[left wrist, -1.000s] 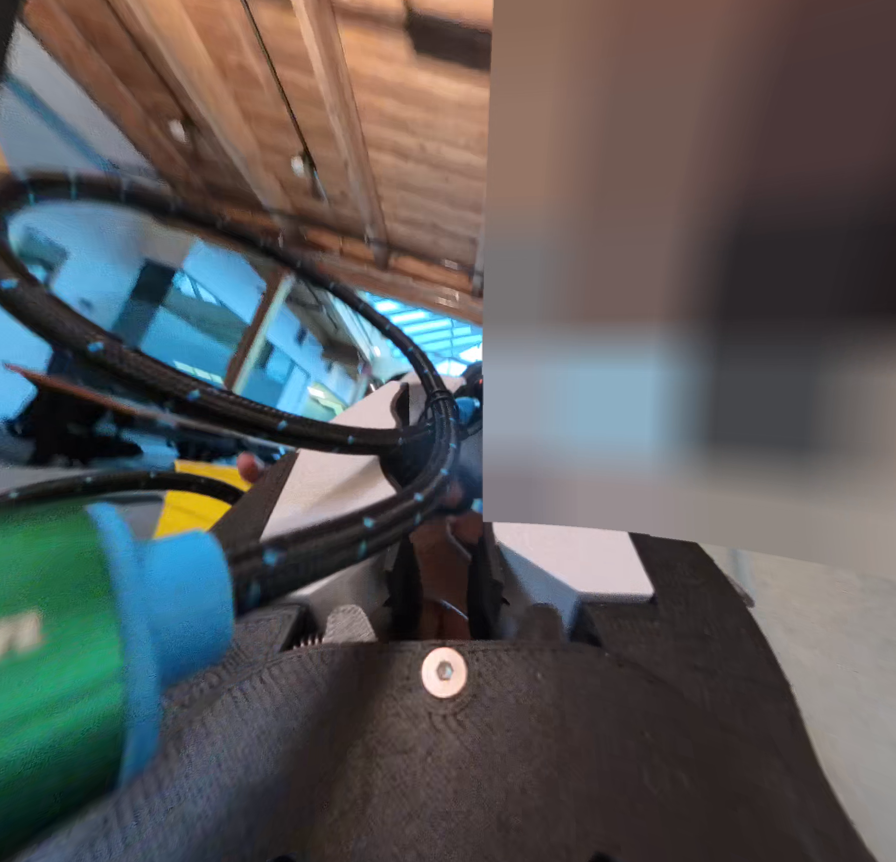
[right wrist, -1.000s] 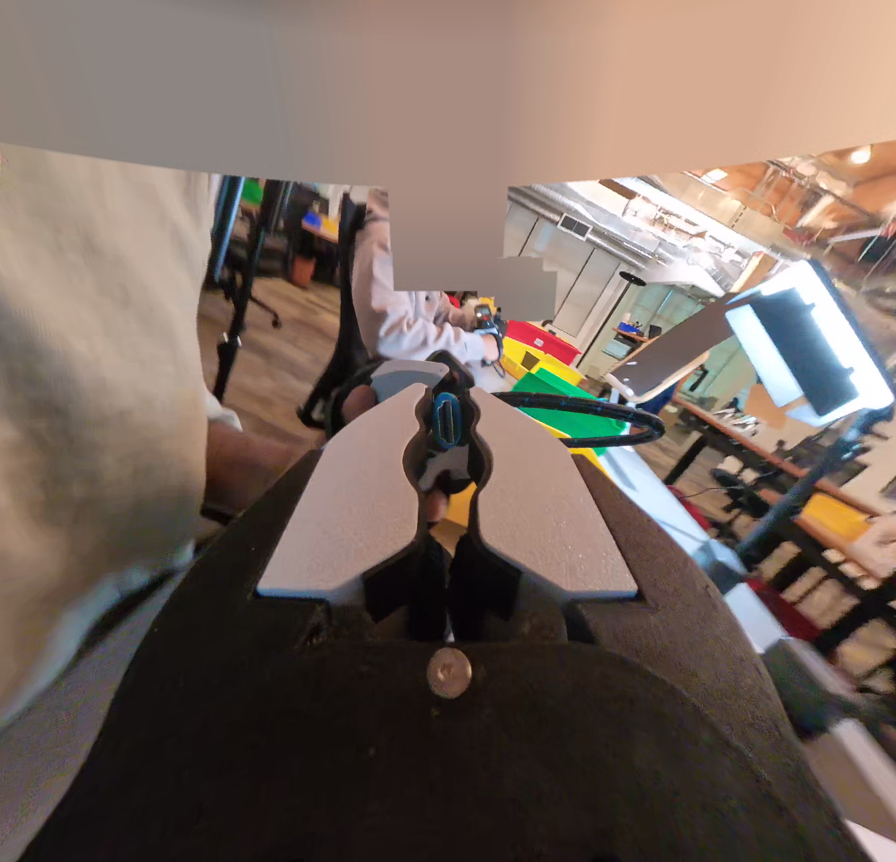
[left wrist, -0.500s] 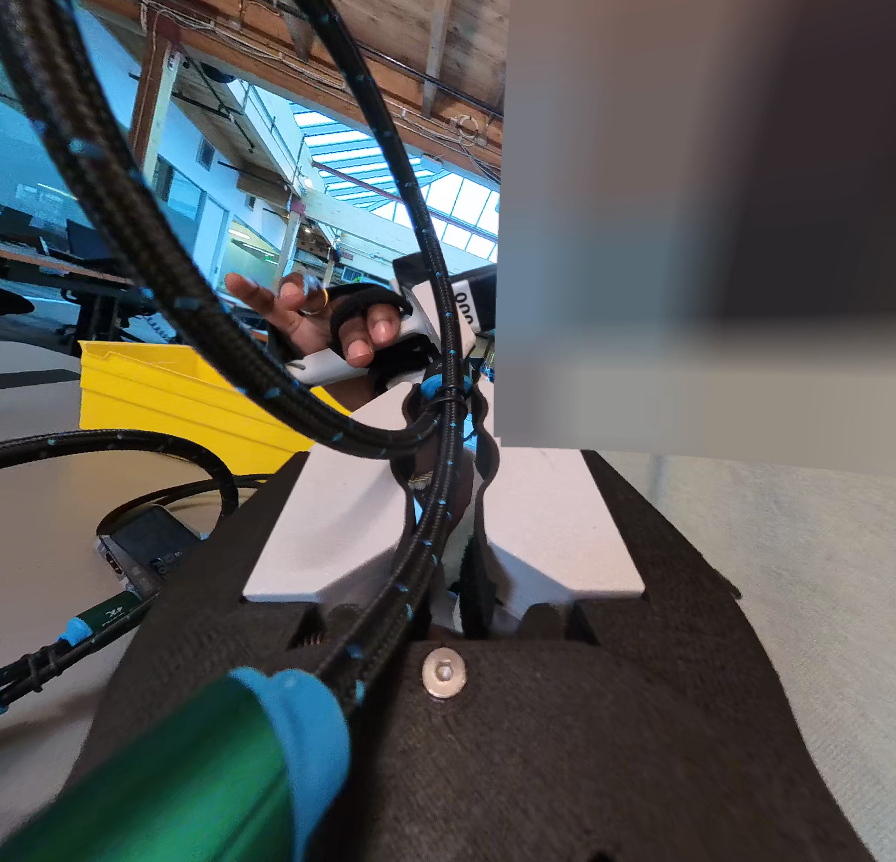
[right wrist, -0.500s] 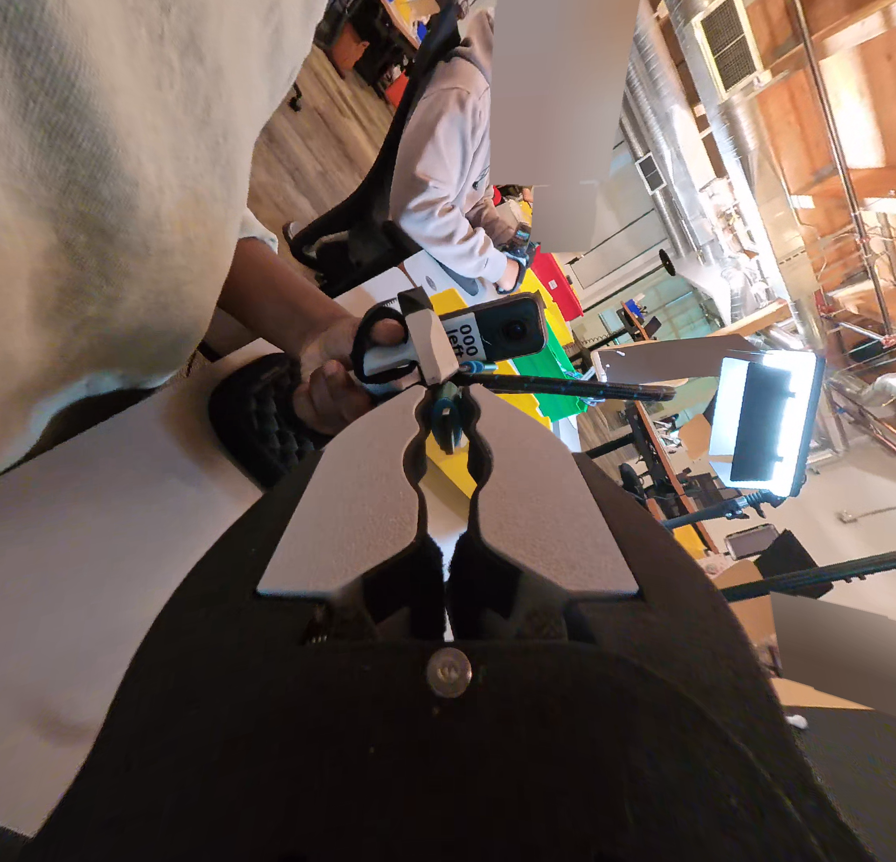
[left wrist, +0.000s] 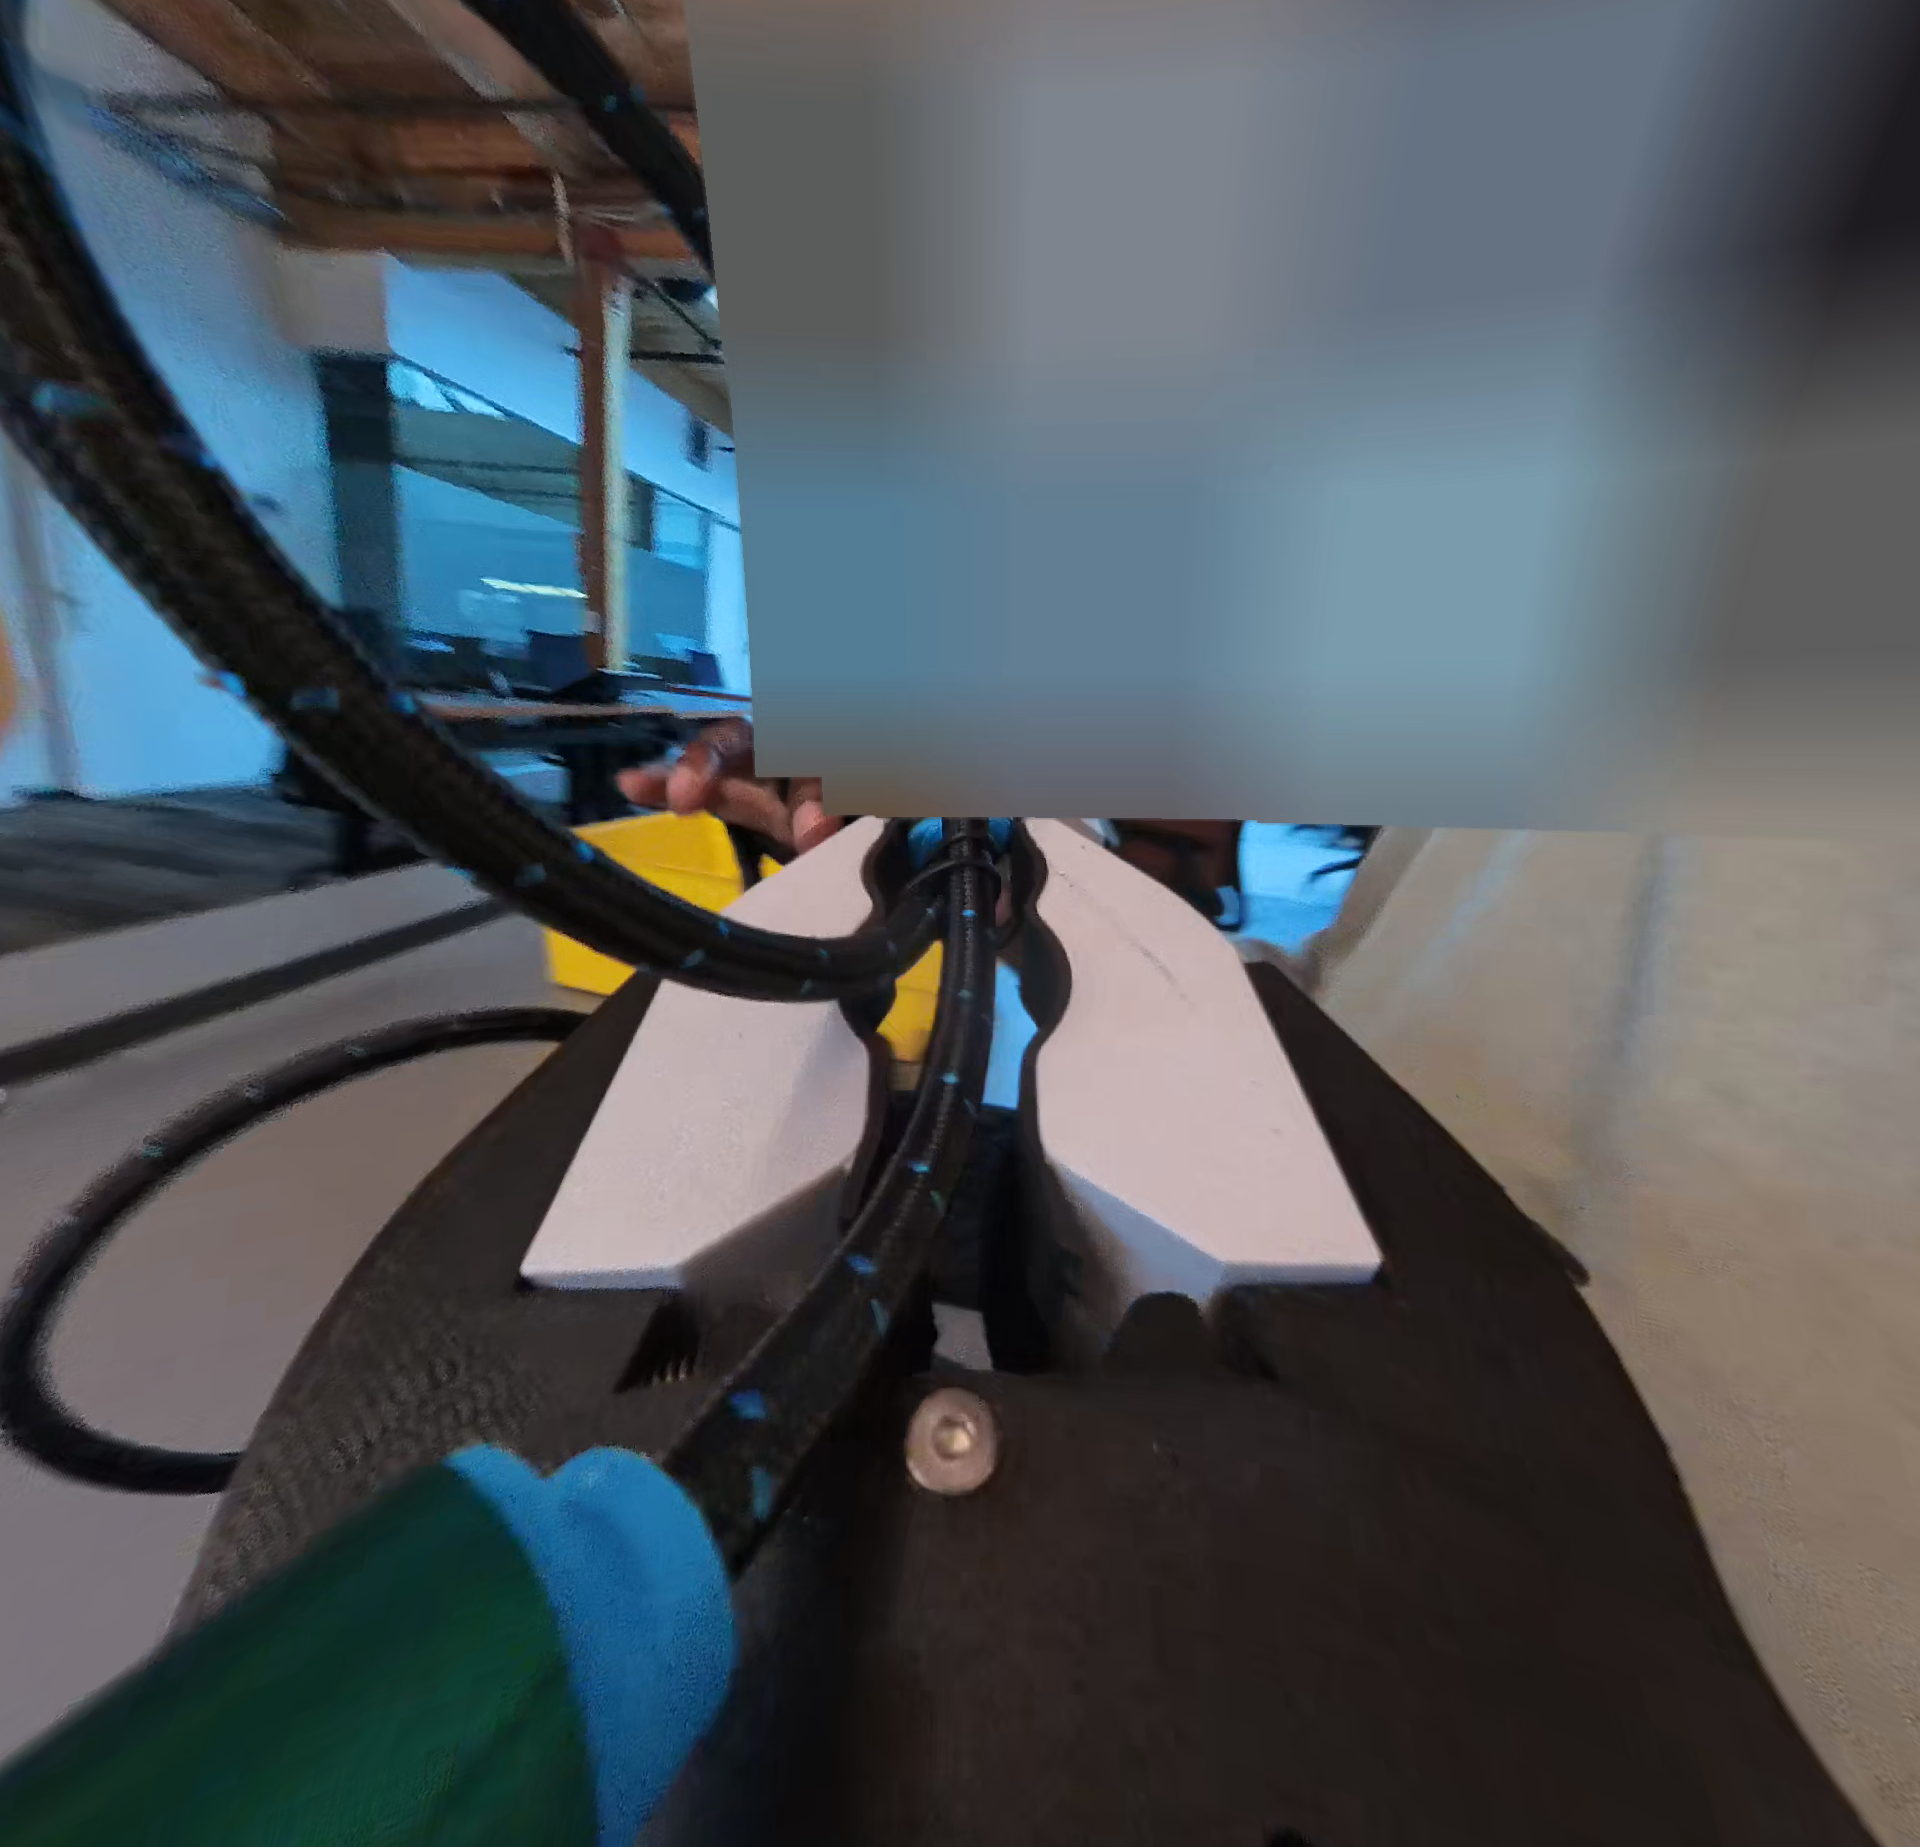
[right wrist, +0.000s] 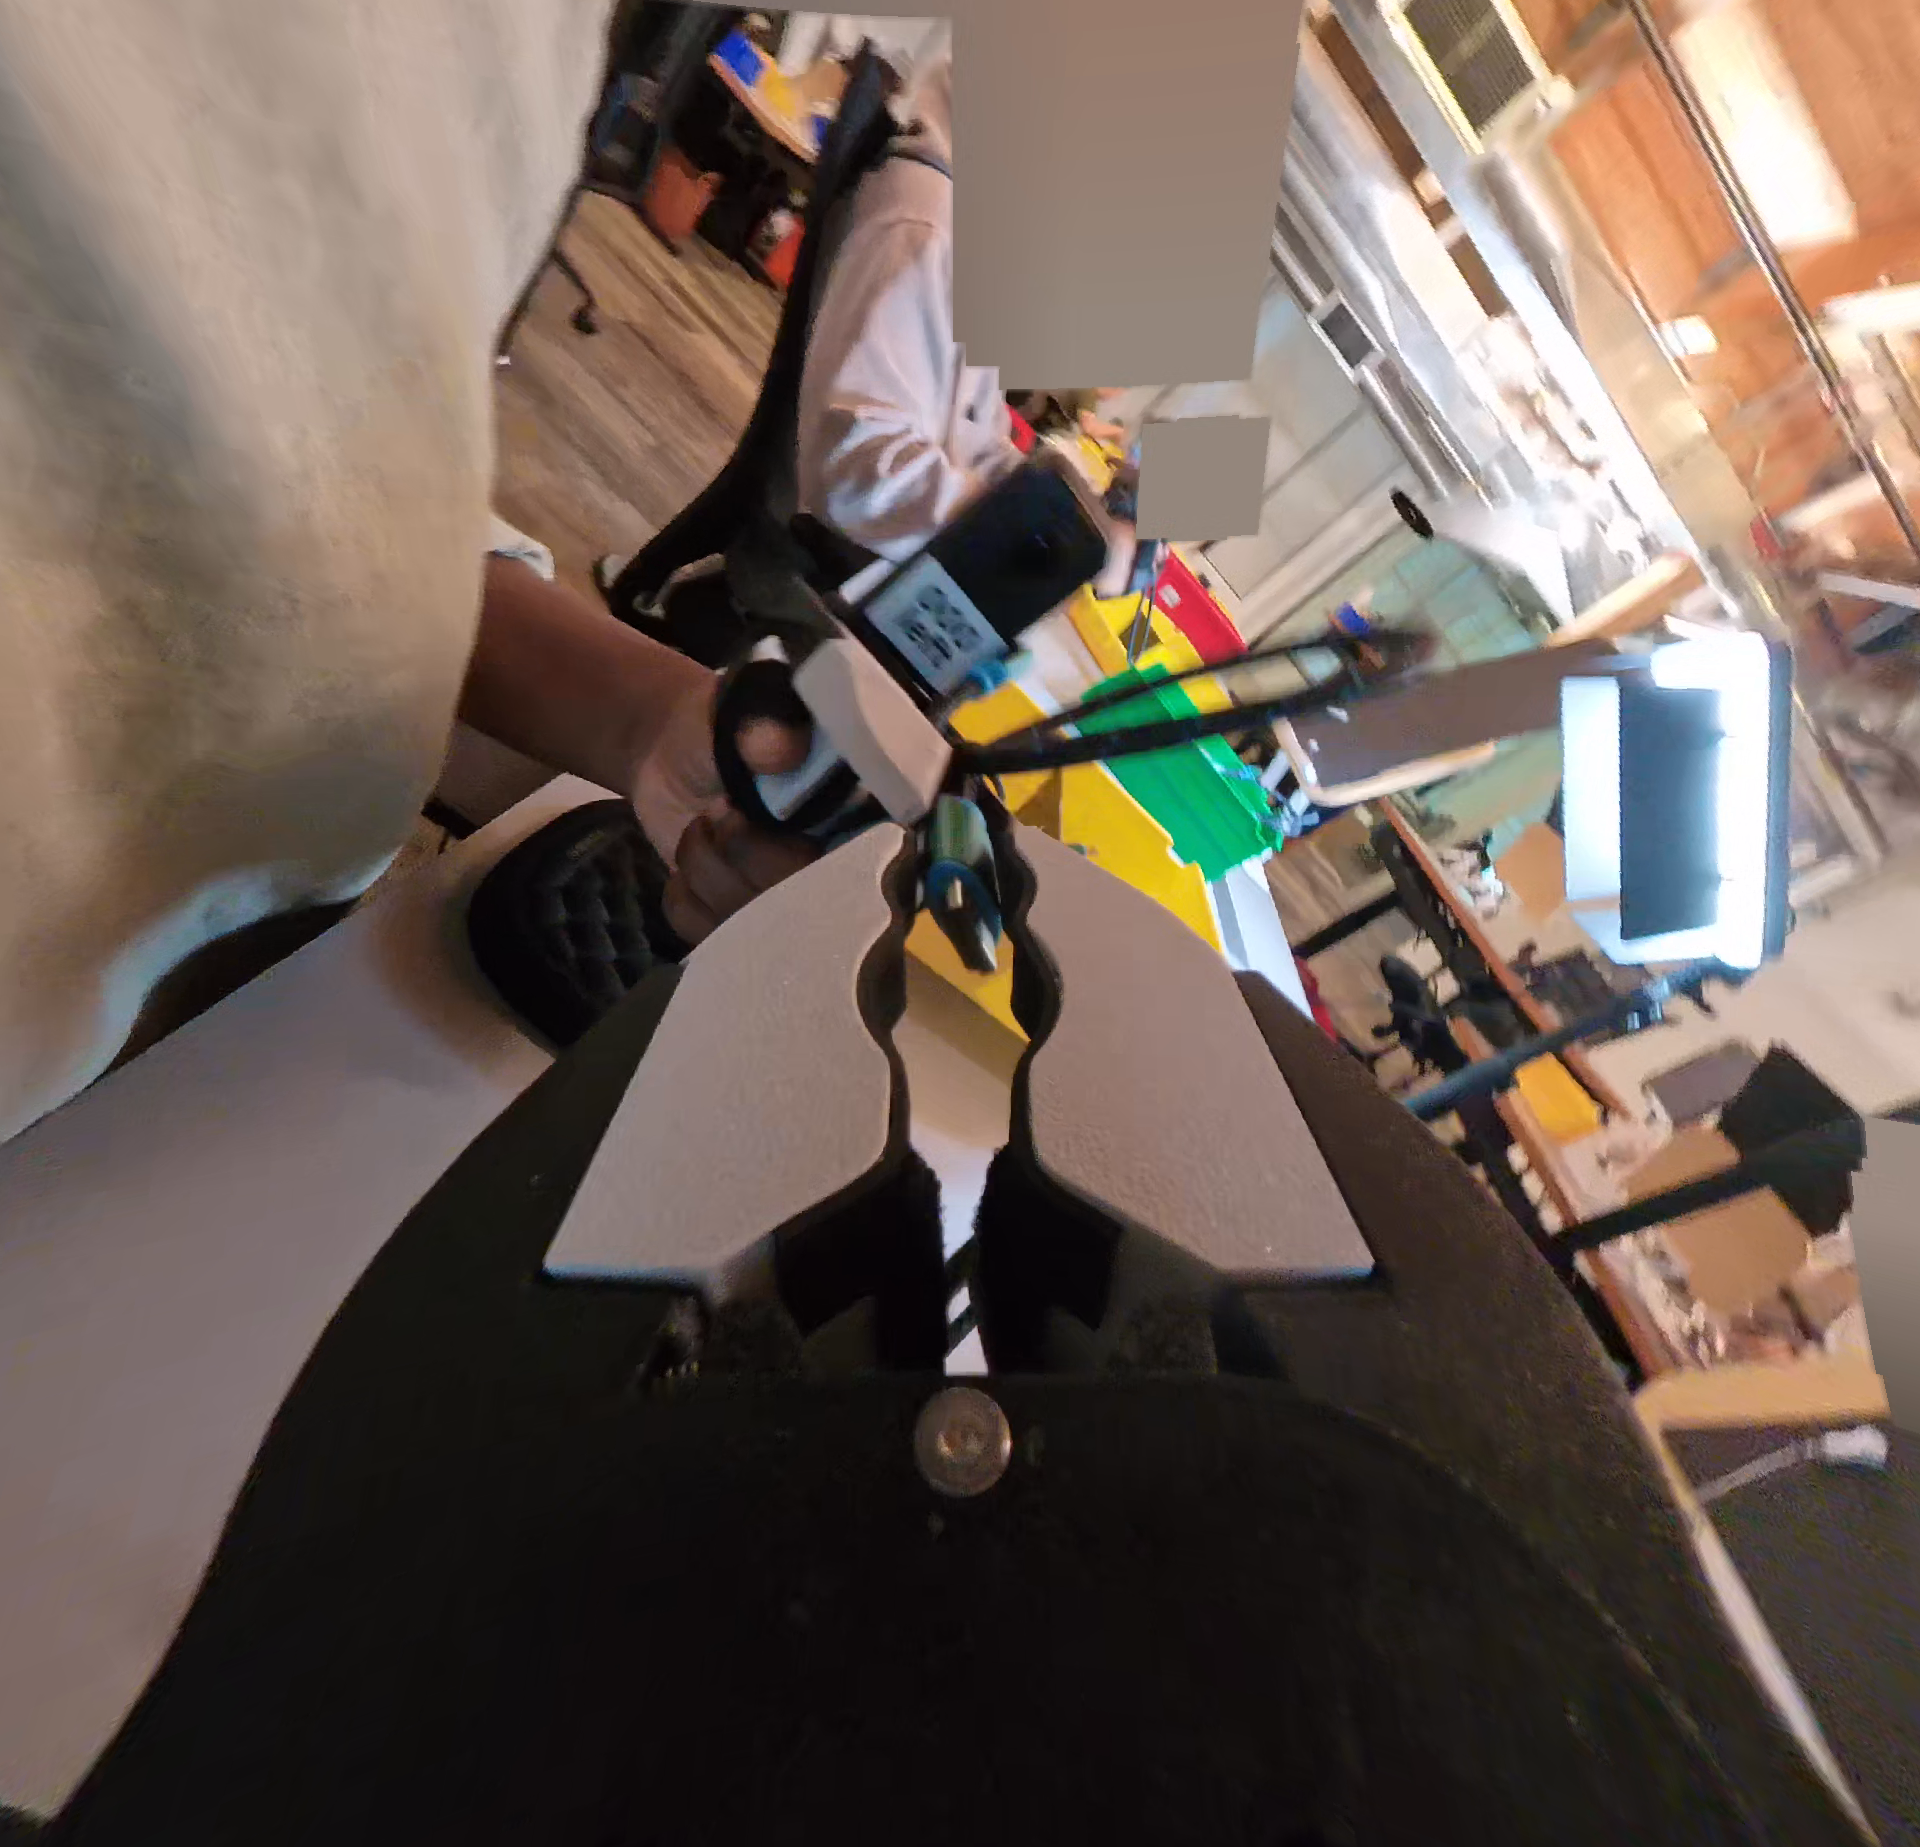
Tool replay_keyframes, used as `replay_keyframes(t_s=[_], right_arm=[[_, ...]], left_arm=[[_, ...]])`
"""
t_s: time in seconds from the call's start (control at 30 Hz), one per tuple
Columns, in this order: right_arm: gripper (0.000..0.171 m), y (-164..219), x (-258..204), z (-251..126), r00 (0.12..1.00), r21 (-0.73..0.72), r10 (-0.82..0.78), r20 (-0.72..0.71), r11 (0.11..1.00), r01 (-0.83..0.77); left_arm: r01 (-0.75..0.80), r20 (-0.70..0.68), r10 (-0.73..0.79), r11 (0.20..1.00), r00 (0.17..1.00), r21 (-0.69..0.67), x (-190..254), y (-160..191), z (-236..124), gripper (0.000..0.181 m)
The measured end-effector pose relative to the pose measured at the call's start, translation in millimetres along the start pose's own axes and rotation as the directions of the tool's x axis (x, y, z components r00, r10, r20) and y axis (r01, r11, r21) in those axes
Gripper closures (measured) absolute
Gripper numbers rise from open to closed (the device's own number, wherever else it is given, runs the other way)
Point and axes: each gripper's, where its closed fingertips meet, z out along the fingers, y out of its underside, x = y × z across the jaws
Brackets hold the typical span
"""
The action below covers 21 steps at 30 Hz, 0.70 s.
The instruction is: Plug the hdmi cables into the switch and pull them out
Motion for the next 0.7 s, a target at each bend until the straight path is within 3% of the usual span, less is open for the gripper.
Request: replay_keyframes(t_s=[0.1, 0.23, 0.37, 0.43, 0.57, 0.7], right_arm=[[0.143, 5.7, 6.2, -7.3, 0.986, 0.025, 0.161, -0.042, 0.987, -0.16], [0.139, 5.6, 12.2, -19.8, 0.902, 0.126, 0.429, -0.038, 0.898, -0.422], [0.136, 17.1, 10.5, -32.6, 0.884, 0.076, 0.454, -0.109, 0.891, -0.448], [0.125, 29.3, 6.2, -42.3, 0.858, 0.019, 0.491, -0.148, 0.869, -0.494], [0.1, 68.1, -4.3, -72.9, 0.741, -0.095, 0.588, -0.323, 0.759, -0.644], [0.08, 114.6, -29.7, -102.4, 0.627, -0.212, 0.578, -0.522, 0.624, -0.752]], left_arm=[[-0.171, 0.081, 0.171, 0.985, 0.982, -0.002, -8.9, -4.2, -4.7, 0.162], [-0.291, 0.1, 0.295, 0.955, 0.95, -0.049, -13.0, -1.3, -9.1, 0.162], [-0.304, 0.115, 0.31, 0.95, 0.944, -0.065, -17.9, -1.1, -13.6, 0.162], [-0.304, 0.123, 0.313, 0.949, 0.942, -0.09, -20.4, 2.3, -15.7, 0.162], [-0.322, 0.121, 0.34, 0.935, 0.933, -0.148, -21.1, 11.2, -17.5, 0.161], [-0.331, 0.119, 0.357, 0.923, 0.926, -0.194, -23.7, 19.1, -19.3, 0.161]])
